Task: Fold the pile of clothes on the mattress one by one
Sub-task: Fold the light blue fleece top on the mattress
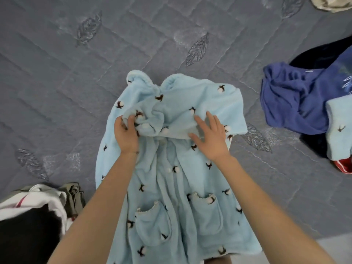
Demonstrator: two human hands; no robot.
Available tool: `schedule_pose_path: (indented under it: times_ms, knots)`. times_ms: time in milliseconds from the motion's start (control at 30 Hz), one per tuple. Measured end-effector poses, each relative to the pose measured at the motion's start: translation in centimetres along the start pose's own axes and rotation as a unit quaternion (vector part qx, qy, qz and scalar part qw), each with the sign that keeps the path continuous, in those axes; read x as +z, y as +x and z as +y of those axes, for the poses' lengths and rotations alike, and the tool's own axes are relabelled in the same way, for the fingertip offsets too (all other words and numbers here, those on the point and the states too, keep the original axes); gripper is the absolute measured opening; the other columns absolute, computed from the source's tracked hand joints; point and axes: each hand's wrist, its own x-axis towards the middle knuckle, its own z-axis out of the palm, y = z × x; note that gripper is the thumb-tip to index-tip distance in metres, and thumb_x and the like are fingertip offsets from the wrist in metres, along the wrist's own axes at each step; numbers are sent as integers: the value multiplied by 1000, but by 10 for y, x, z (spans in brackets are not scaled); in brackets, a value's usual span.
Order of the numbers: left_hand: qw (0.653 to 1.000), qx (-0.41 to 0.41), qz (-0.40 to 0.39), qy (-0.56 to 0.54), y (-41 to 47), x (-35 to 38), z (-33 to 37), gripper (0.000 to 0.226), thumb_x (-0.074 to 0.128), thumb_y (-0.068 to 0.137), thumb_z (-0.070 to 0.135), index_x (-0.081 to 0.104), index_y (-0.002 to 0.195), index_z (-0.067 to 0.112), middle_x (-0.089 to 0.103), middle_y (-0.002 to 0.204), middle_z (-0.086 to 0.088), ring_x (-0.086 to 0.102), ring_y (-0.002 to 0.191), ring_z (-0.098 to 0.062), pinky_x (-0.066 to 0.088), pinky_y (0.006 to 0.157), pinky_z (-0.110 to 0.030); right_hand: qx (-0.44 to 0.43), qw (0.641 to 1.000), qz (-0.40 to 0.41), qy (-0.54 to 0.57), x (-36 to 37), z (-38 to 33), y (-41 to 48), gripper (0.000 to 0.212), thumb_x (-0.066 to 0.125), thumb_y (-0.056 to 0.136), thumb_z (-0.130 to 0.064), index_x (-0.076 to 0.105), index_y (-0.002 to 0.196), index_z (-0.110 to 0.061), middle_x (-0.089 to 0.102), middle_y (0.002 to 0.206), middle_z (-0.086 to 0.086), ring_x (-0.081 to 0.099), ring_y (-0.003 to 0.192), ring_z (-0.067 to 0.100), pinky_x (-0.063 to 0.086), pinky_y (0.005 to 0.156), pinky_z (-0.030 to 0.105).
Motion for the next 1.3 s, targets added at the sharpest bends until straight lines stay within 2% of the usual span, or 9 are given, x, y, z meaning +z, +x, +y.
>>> schedule_pose_path:
  times_ms: [167,300,433,600,767,867,1067,1167,1300]
  knots:
    - [997,20,-38,60,-7,4,-8,30,64,91,28,43,102,9,50,100,-5,52,90,-16,49,85,-28,6,999,-33,-5,14,-12,-2,59,52,95,-46,30,149,-36,0,162,3,-3,149,24,-1,119,44]
    - [971,4,-124,206,-14,15,-17,78,58,70,72,62,106,3,41,131,-15,38,122,-30,31,110,-38,21,998,-50,-16,20,-18,2,60,52,95,-46,28,149,-35,0,162,5,0,149,25,2,119,45]
    - [942,114,-68,309,-22,25,-20,104,51,59,82,56,126,3,36,144,-25,36,133,-42,31,107,-51,34,998,-41,-15,21,-22,3,62,53,95,-46,28,150,-34,1,162,5,1,148,24,1,119,45]
    - [939,153,1,307,-34,31,-26,54,77,70,51,67,104,11,49,126,-25,46,115,-41,36,98,-48,48,999,-10,-13,28,-31,2,68,55,92,-50,27,151,-30,5,162,8,4,148,25,4,119,47]
    - [995,84,1,58,-22,14,-23,12,63,92,13,64,83,5,55,84,-8,48,76,-7,45,74,-29,72,995,-51,-40,30,-26,5,72,51,93,-53,15,153,-36,-3,162,4,-3,149,25,-2,119,48]
    - [998,3,-8,-65,-16,3,-12,13,52,98,7,64,98,2,55,76,5,50,66,7,44,69,-13,94,990,-89,-55,34,-23,9,76,48,93,-55,6,153,-37,-7,162,4,-8,149,25,-3,119,50]
    - [986,-64,-131,-84,-3,-14,-12,22,59,95,29,66,103,10,69,97,1,64,90,-2,52,78,-18,110,989,-80,-56,42,-34,13,77,48,94,-52,4,154,-32,-9,162,7,-9,148,27,-4,119,50]
    - [986,-92,-139,-11,-1,-17,-22,23,57,95,36,65,91,15,67,87,3,61,80,-4,49,73,-20,83,995,-30,-50,48,-37,10,68,50,96,-36,16,154,-27,2,161,10,0,148,28,-1,119,48]
    - [997,9,-75,10,-2,-23,-22,18,49,101,17,63,98,6,57,75,2,51,67,-6,45,68,-23,4,998,58,-10,51,-40,4,44,51,94,-13,54,137,-20,34,151,19,29,141,36,9,116,53]
